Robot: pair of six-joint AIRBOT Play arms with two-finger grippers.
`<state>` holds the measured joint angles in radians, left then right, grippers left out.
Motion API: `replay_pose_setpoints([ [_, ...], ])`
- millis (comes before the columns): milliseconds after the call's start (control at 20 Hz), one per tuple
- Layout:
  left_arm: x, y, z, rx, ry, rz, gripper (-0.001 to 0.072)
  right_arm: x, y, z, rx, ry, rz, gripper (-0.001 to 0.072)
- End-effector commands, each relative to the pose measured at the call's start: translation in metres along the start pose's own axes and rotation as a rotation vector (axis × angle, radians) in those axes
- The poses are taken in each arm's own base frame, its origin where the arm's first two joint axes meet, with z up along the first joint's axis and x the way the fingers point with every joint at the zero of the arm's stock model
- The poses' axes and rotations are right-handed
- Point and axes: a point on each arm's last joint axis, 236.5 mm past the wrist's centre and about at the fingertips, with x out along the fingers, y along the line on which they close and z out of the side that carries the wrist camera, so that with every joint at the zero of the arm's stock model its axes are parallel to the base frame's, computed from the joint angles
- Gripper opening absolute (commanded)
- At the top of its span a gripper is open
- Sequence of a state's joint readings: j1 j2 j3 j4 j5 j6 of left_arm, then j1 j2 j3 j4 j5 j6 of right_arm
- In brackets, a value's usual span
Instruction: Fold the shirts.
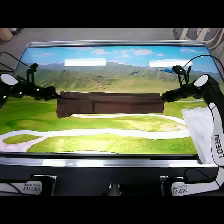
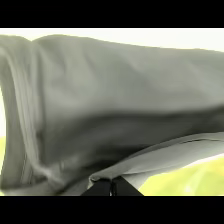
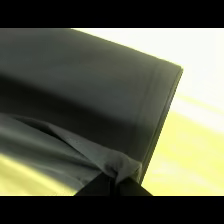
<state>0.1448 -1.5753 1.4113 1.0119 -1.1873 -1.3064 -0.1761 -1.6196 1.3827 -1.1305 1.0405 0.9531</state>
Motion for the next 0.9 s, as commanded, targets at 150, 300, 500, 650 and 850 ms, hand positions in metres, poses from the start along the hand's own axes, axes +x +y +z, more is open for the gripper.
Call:
replay_pose_setpoints([
  [150,0.059,0.016,-0.006,-0.052,0.154,-0.035,0.0036,0.066,-0.006,-0.017,0.125,0.069,0.086,0.0027],
  [300,0.05,0.018,0.007,-0.06,0.12,-0.031,0.0485,0.057,-0.008,-0.012,0.071,0.055,0.089,0.0559],
  [500,0.007,-0.002,0.046,0.0,-0.014,-0.024,0.0475,0.012,-0.037,0.004,0.092,-0.018,0.049,0.071],
  [650,-0.017,-0.032,0.062,0.065,-0.105,-0.027,0.0475,0.031,-0.04,-0.014,0.253,0.022,0.139,0.0705],
  [850,-0.007,-0.09,0.052,0.147,-0.089,-0.093,0.0453,0.068,0.006,-0.031,0.295,0.121,0.306,0.0672],
])
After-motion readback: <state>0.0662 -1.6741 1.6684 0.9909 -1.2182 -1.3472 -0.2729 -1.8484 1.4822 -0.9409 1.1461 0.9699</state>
